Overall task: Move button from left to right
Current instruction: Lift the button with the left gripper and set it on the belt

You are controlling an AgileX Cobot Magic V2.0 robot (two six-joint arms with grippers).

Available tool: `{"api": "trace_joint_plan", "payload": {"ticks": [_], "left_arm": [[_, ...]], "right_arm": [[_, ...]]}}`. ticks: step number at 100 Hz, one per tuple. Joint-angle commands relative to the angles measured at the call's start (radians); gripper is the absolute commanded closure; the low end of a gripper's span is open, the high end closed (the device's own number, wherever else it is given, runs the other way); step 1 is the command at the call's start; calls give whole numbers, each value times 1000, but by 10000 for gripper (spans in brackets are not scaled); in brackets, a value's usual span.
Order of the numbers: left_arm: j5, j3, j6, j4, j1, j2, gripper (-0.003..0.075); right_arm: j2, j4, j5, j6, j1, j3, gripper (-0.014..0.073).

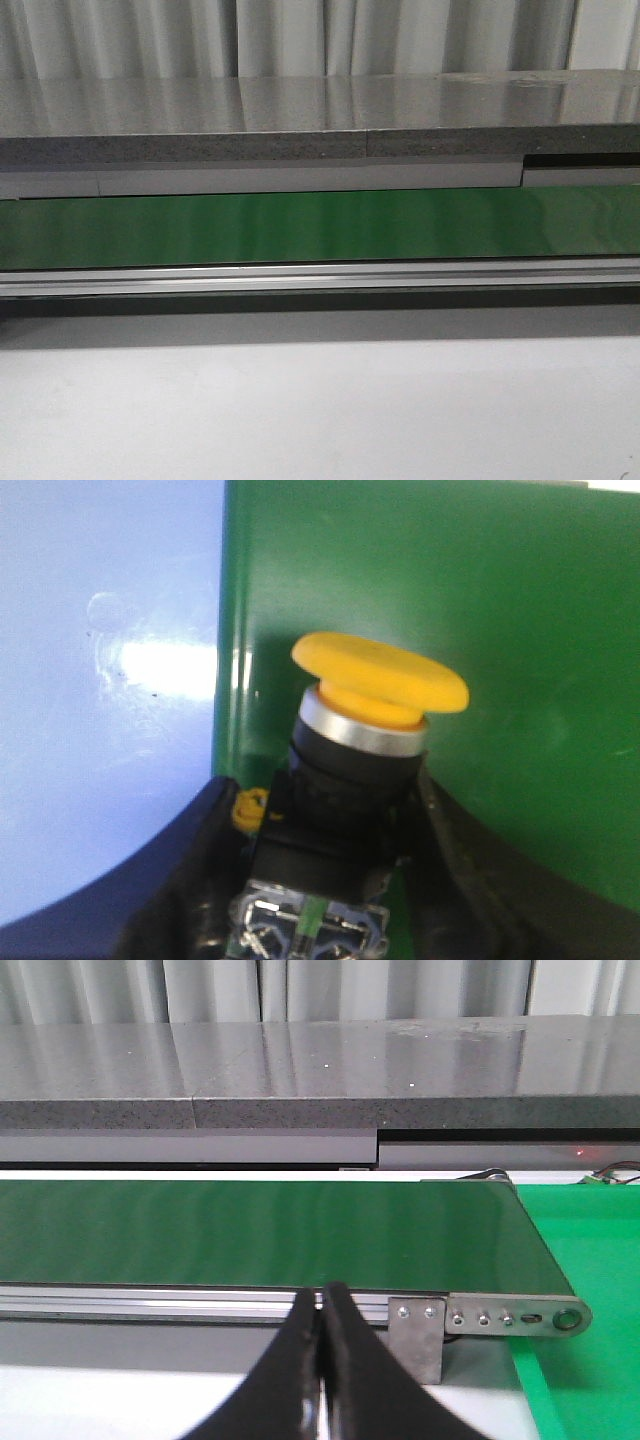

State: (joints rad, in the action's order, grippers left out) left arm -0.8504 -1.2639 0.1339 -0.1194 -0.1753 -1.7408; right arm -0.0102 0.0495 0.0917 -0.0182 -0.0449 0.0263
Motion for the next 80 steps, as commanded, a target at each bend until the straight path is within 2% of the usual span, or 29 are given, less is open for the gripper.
{"api": "trace_joint_plan", "payload": {"ticks": [1,5,12,19,49,80], "left_arm": [[22,-26,-1,-9,5,42,350],[22,-26,-1,-9,5,42,252],[22,-26,-1,-11,5,42,126],[22,-26,-1,-20,5,42,73],[38,-26,17,-76,24,98,72],[152,-26,44,-77,160,302,72]], "right_arm": [[-18,-12,-80,-2,-2,-15,662],[-18,-12,-80,-2,-2,-15,662],[-18,-12,-80,-2,-2,-15,662],[-18,-12,-80,-2,-2,-15,662],[-18,-12,-80,-2,-2,-15,662],[-18,-12,-80,-2,-2,-15,662]]}}
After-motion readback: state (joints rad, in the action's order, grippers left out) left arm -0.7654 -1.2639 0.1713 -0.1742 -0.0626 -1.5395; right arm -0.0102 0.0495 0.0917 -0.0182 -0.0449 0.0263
